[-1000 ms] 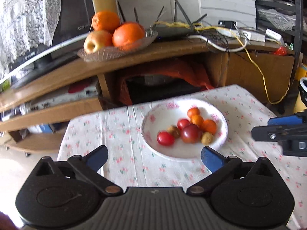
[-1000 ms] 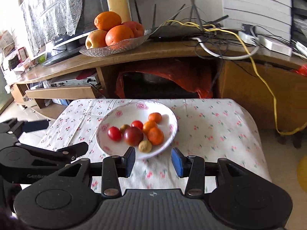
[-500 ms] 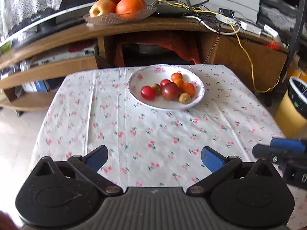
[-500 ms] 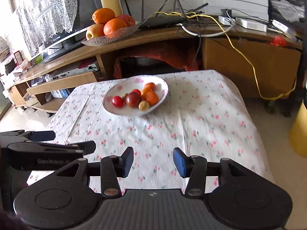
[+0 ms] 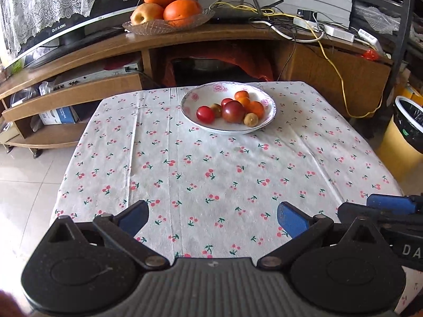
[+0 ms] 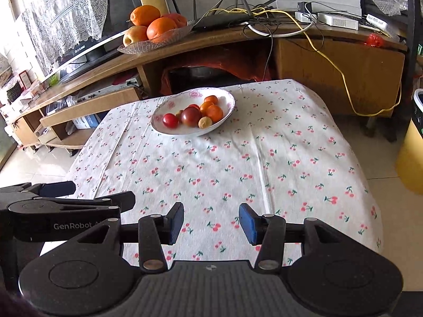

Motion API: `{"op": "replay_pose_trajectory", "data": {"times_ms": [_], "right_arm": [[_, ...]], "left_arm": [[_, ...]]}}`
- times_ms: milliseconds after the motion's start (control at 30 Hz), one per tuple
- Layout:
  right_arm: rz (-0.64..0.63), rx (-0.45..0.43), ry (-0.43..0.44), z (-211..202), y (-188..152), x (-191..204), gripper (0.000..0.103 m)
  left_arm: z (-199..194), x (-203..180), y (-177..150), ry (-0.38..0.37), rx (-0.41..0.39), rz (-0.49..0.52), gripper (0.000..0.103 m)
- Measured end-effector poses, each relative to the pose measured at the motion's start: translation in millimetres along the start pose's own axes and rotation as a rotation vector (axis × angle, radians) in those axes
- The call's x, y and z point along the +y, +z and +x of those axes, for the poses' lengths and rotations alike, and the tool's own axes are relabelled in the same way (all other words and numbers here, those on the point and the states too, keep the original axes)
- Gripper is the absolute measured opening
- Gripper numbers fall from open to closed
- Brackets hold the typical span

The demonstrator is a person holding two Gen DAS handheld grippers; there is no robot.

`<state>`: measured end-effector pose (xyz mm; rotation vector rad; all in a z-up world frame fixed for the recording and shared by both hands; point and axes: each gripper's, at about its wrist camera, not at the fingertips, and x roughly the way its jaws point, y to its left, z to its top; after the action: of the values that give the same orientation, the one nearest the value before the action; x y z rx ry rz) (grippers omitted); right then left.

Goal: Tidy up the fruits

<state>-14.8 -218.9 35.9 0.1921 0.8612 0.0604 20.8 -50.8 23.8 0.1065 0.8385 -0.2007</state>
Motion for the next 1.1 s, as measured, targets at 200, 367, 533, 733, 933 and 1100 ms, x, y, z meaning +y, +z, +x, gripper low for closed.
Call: {"op": "replay_pose_trajectory", "data": {"times_ms": [200, 367, 533, 733, 933, 1100], "right_arm": [[0.011, 0.001, -0.005, -3.1, -5.1, 1.2, 0.043], [0.023, 0.01, -0.014, -0.7, -6.4, -1.0, 0.043], [0.046, 0.009, -0.013, -0.6, -6.5, -4.6, 0.046], [0.044, 0.009, -0.016, -1.2, -7.0, -4.4, 0.046], [0.043, 0.011, -0.016, -0.2, -6.2, -4.9, 0.046], [0.04, 0.012, -0.018, 0.3, -6.6, -4.3, 0.047]], "left_arm": [[-3.8, -2.4, -3.3, 0.016, -0.008, 0.003, 0.103], [-6.8, -6.1, -5.5, 0.022, -0.022, 0.014, 0.103], [-8.1, -9.6, -7.5, 0.025, -0.031, 0.031, 0.103], [-10.5, -10.5, -7.8, 0.04, -0.047, 0.037, 0.103], [-8.6, -8.6, -8.1, 0.031, -0.037, 0.023, 0.103], [-8.4, -9.4, -8.1, 0.034, -0.038, 0.026, 0.103]]}}
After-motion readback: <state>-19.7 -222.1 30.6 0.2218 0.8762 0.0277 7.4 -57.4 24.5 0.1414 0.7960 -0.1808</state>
